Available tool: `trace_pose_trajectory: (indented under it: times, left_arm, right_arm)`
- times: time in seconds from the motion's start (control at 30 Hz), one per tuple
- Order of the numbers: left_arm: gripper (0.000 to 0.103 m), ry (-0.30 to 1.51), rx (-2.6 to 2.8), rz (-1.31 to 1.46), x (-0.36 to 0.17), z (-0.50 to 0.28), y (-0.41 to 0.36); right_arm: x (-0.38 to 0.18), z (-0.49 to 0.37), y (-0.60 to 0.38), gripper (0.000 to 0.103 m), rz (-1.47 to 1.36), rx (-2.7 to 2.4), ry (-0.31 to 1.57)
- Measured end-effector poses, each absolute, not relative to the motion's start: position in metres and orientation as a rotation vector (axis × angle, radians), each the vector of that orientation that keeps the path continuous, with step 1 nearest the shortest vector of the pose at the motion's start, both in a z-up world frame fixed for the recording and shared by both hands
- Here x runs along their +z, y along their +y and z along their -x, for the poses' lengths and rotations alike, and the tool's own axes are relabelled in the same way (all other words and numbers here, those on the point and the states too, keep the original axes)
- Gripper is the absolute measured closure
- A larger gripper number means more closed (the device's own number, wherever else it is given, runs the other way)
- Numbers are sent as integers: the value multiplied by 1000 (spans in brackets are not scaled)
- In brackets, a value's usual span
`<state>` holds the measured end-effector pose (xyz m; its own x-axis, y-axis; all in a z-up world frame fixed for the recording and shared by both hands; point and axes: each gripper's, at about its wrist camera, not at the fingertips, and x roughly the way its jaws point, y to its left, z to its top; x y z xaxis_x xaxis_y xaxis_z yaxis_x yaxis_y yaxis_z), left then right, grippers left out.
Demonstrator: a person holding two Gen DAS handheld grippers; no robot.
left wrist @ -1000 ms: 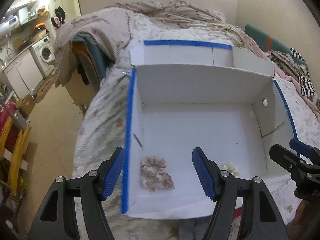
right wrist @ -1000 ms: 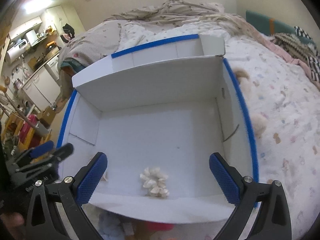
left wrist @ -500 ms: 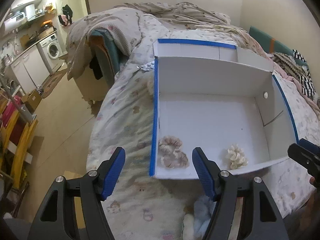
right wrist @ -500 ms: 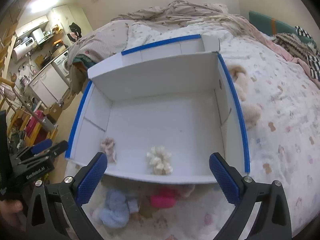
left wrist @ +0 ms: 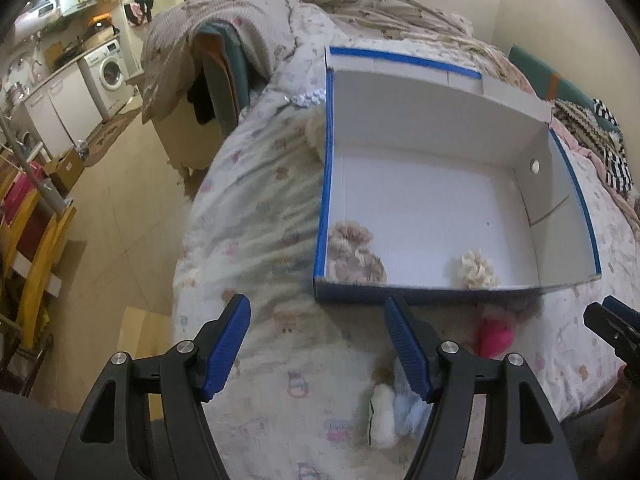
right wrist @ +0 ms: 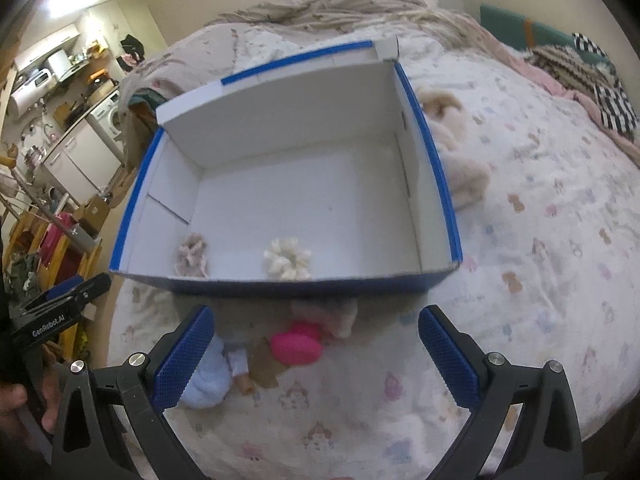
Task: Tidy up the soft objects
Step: 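Withdraw both tools from the box back toward the remaining items, then lower the left tool and grasp the light-blue fluffy scrunchie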
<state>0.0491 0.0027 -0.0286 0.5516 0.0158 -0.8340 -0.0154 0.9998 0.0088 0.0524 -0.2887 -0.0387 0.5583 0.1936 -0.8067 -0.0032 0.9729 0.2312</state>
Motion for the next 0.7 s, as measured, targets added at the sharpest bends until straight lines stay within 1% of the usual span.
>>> trace_pose_trajectory:
  times: [0.37, 0.57, 0.7]
  left_arm:
    - [36, 1119, 5, 29, -56, -54, 2]
    - [36, 1211, -14, 67, -77, -58, 0]
    - [36, 1290, -88, 82, -93, -60, -16]
  right_arm:
    - [-74, -58, -276, 0, -189, 113, 1125]
    - [-82, -64, -285, 0, -233, 72, 1157]
    - [-86, -69, -288, 0, -253, 59, 1172]
